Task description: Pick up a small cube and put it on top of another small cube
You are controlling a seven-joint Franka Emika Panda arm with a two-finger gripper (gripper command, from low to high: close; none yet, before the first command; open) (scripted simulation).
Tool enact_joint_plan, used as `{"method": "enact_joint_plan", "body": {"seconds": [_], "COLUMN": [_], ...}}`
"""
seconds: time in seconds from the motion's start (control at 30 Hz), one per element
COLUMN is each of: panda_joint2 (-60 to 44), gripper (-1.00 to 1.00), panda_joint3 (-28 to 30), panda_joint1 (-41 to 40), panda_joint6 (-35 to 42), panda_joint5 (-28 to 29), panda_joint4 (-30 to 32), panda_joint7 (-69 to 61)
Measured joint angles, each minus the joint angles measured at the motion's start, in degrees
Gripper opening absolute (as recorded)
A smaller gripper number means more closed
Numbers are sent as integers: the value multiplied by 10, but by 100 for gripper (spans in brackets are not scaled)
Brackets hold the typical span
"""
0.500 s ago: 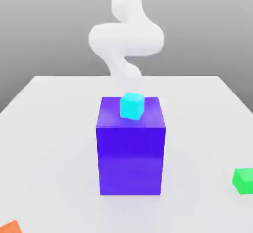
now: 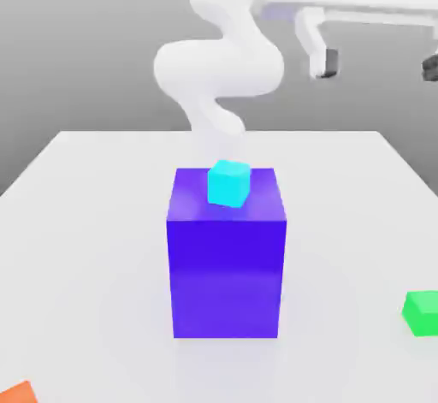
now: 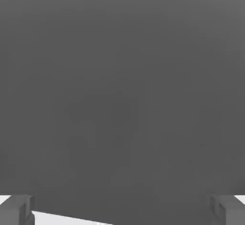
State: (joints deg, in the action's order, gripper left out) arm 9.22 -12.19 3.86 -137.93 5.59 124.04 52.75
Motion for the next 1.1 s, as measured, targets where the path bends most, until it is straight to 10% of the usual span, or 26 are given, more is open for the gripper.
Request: {"method": "enact_joint_plan", "body": {"seconds": [0.73,0.77,1.1], "panda_joint2": [-459,-472,-422], "gripper": [0,-100,-100], "panda_joint3": [-20,-15,-32], "panda_joint1": [152,156,144], "panda_joint6": [-110,-119,-82], "panda_joint5": [109,113,92], "panda_joint4": [-100,-104,-90], "panda_joint7": [108,111,97]}}
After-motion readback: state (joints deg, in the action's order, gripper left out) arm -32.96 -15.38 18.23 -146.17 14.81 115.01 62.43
